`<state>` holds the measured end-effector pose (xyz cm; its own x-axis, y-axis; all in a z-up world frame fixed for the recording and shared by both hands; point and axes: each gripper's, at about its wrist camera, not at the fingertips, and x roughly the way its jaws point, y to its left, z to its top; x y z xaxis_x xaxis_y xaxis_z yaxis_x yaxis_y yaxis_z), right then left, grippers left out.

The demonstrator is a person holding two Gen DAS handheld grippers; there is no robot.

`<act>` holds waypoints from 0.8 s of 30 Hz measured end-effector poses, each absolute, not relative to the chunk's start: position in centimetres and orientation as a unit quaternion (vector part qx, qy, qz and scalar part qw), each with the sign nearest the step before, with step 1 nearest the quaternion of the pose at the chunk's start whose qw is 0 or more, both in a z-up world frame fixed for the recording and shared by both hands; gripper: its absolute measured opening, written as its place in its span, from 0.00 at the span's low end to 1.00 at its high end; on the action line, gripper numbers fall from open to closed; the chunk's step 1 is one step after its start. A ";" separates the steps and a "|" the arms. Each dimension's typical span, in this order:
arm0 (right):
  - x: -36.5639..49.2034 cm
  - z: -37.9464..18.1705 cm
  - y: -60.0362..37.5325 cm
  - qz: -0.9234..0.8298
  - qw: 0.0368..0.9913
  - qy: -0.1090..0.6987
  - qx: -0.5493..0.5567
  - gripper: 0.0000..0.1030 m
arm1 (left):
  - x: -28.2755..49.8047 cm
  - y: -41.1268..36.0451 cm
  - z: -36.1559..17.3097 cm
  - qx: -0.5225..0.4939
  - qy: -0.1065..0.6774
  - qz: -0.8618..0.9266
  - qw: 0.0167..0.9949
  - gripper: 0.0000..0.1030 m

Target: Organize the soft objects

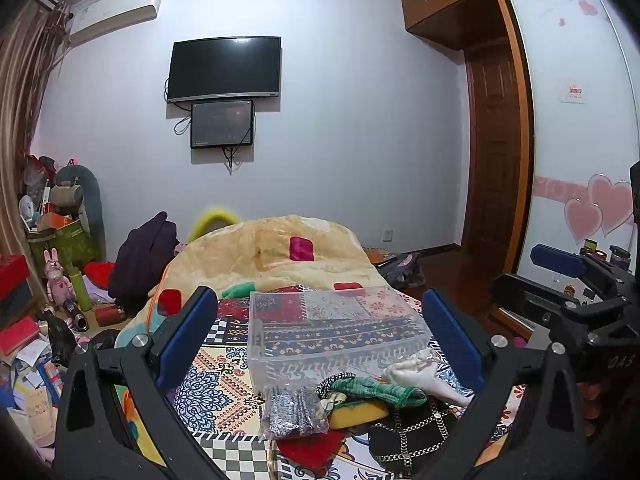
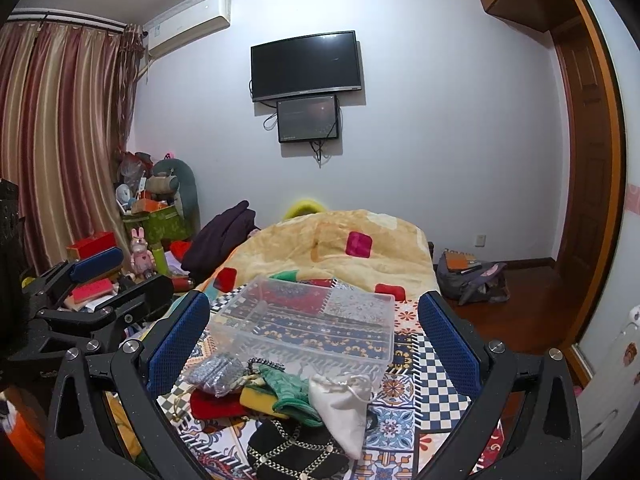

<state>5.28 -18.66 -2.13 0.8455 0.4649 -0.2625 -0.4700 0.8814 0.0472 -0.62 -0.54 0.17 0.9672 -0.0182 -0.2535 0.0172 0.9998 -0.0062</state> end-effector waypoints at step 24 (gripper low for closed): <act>5.2 -1.9 -19.1 0.246 0.961 0.128 0.000 1.00 | -0.8 -0.5 0.2 0.000 0.123 -0.008 0.992 1.00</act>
